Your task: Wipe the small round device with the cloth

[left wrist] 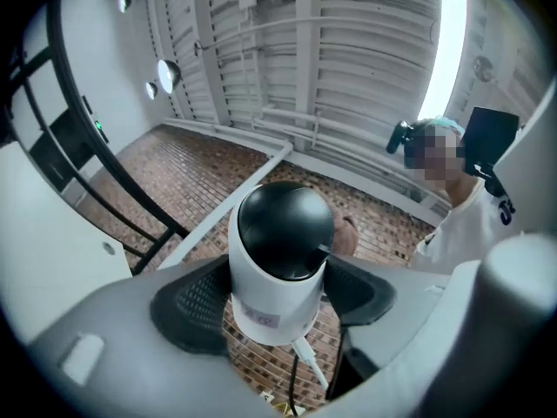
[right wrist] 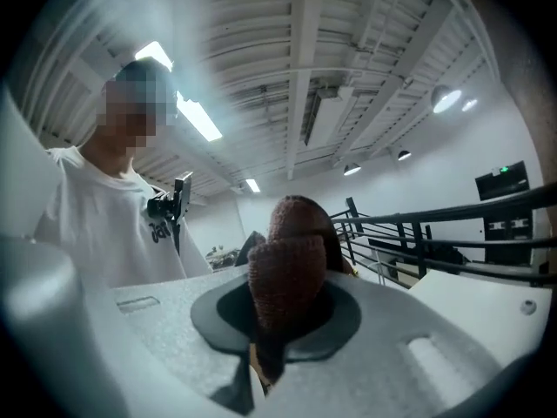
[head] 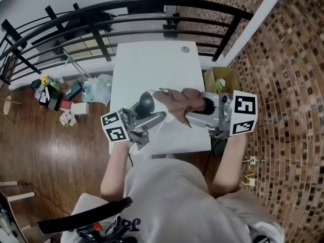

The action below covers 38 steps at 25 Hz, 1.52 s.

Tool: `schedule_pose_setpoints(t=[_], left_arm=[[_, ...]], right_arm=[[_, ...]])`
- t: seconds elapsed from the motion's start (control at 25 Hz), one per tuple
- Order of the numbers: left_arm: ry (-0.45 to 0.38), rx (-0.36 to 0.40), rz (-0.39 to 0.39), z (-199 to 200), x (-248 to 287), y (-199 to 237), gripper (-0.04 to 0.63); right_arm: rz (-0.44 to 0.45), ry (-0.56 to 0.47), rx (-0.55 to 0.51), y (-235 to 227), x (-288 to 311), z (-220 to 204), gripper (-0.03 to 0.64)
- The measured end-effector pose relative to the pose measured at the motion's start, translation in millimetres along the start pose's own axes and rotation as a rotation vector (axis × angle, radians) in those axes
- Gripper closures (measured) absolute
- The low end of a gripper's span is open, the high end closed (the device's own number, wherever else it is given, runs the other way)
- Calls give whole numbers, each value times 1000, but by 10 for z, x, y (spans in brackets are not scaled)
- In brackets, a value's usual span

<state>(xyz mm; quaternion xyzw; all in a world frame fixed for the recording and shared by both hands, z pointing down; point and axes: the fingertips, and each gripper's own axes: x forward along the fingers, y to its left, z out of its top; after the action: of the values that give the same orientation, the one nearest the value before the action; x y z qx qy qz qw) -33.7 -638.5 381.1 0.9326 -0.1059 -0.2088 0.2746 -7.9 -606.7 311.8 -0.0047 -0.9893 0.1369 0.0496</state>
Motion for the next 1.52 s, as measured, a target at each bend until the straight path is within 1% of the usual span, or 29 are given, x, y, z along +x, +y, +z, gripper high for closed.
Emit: schedule_pose_setpoints(t=[0.08, 0.12, 0.16, 0.24, 0.28, 0.36, 0.44, 0.56, 0.64, 0.68, 0.8, 0.88, 0.96, 1.04, 1.12, 1.2, 1.28, 1.36, 1.44, 1.52], left_arm=[[-28, -4, 32, 50, 17, 55, 235], [-32, -3, 32, 56, 43, 47, 235], [-36, -5, 24, 56, 72, 29, 235], [-43, -18, -1, 53, 109, -19, 235], [-39, -19, -17, 50, 116, -51, 236], [-13, -7, -60, 23, 120, -147, 235], [15, 1, -125, -32, 134, -280, 235], [41, 8, -228, -101, 174, -492, 235], [50, 16, -277, -107, 196, -605, 235], [51, 16, -292, -103, 198, -640, 235], [35, -3, -301, -97, 175, -657, 235], [21, -17, -301, -100, 160, -637, 235], [13, -20, -290, -96, 144, -601, 235], [-1, -16, -251, -74, 134, -516, 235], [-20, -10, -175, -31, 108, -348, 235], [-42, -11, -67, 14, 51, -97, 235], [-69, -25, 36, 65, -14, 154, 235], [-95, -36, 101, 121, -46, 314, 235], [-114, -41, 115, 166, -22, 347, 235], [-123, -46, 101, 183, 26, 307, 235]], right_arm=[[-12, 84, -31, 50, 137, -108, 591], [-19, 121, -37, 47, 202, -186, 591], [-20, 137, -37, 44, 239, -241, 591], [-35, 119, -32, 17, 197, -245, 591], [-60, 106, -30, -32, 134, -220, 591], [-120, 76, -17, -176, -8, -168, 591], [-166, 43, 18, -324, -130, -165, 591], [-205, 47, 88, -512, -197, -329, 591], [-185, 60, 137, -566, -131, -471, 591], [-161, 48, 166, -574, -87, -515, 591], [-86, -26, 253, -594, -28, -584, 591], [-68, -42, 281, -621, -3, -639, 592], [-77, -36, 282, -656, 27, -668, 592], [-124, -42, 244, -695, -3, -613, 592], [-175, -69, 181, -686, -83, -441, 592], [-187, -88, 103, -577, -142, -213, 591], [-149, -79, 32, -394, -113, -33, 591], [-88, -34, -12, -215, 14, 3, 591], [-57, 46, -27, -129, 176, -135, 591], [-62, 115, -24, -126, 283, -314, 591]])
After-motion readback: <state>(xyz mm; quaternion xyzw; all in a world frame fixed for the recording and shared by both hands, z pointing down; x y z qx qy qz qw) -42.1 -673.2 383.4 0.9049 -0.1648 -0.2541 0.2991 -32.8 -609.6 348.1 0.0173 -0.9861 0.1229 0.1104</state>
